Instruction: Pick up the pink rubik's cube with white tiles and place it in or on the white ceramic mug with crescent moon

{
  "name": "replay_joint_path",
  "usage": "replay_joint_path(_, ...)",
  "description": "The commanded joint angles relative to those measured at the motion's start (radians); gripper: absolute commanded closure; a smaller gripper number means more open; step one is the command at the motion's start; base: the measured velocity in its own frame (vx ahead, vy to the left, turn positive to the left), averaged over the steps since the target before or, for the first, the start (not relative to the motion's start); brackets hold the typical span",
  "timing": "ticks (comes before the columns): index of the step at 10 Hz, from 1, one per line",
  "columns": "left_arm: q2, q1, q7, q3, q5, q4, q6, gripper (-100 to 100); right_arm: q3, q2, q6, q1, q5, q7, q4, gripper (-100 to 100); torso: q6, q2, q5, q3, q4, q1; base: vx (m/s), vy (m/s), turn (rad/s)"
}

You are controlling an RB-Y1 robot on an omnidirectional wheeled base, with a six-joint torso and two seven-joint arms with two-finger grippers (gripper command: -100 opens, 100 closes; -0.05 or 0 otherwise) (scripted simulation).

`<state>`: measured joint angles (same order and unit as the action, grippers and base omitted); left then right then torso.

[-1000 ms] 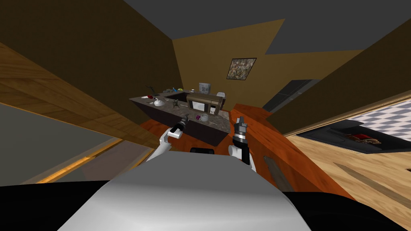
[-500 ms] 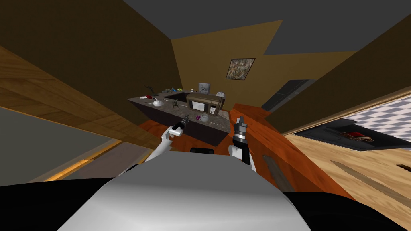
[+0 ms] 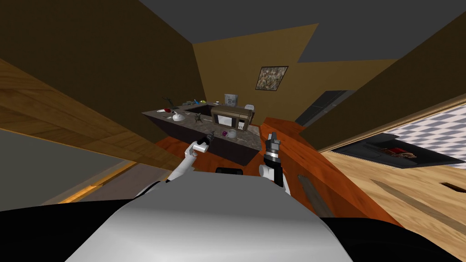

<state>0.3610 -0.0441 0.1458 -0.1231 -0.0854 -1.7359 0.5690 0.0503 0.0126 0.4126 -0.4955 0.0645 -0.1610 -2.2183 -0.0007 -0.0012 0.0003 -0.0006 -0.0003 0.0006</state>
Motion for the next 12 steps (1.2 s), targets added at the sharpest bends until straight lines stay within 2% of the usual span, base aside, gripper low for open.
replay_joint_path(1,0.007,-0.050,0.002,0.001,-0.010,0.050,0.050,-100,0.000,0.000,0.000,0.000,0.000,0.000,0.000,0,0.000,0.000,0.000,0.000,0.000,0.000,0.015,0.021,-0.045)
replay_joint_path(3,0.007,-0.050,0.002,0.001,-0.010,0.051,0.097,-100,0.000,0.000,0.000,0.000,0.000,0.000,0.000,0,0.000,-0.001,0.000,0.000,0.000,0.001,0.012,0.017,-0.019)
replay_joint_path(4,0.012,-0.097,0.004,0.003,-0.021,0.099,0.134,-100,0.000,0.000,0.000,0.000,0.000,0.000,0.000,0,0.000,0.000,0.000,0.000,0.000,0.000,0.012,0.014,-0.045)
replay_joint_path(6,0.012,-0.097,0.004,0.003,-0.021,0.099,0.176,-100,0.000,0.000,0.000,0.000,0.000,0.000,0.000,0,0.000,-0.001,0.000,0.000,0.000,0.000,0.012,0.016,-0.016)
replay_joint_path(7,0.017,-0.145,0.005,0.006,-0.031,0.147,0.210,-100,0.000,0.000,0.000,0.000,0.000,0.000,0.000,0,0.000,0.000,0.000,0.000,0.000,0.000,0.018,0.017,-0.049)
replay_joint_path(9,0.017,-0.146,0.005,0.006,-0.031,0.148,0.254,-100,0.000,0.000,0.000,0.000,0.000,0.000,0.000,0,0.000,-0.001,0.000,-0.001,0.000,0.000,0.017,0.016,-0.014)
replay_joint_path(10,0.021,-0.194,0.007,0.010,-0.043,0.194,0.290,-100,0.000,0.000,0.000,0.000,0.000,0.000,0.000,0,0.000,0.000,0.000,0.000,0.000,0.000,0.026,0.011,-0.041)
replay_joint_path(12,0.021,-0.194,0.007,0.010,-0.043,0.197,0.331,-100,0.000,0.000,0.000,0.000,0.000,0.000,0.000,0,0.000,-0.001,0.000,-0.001,0.000,0.000,0.020,0.012,-0.018)
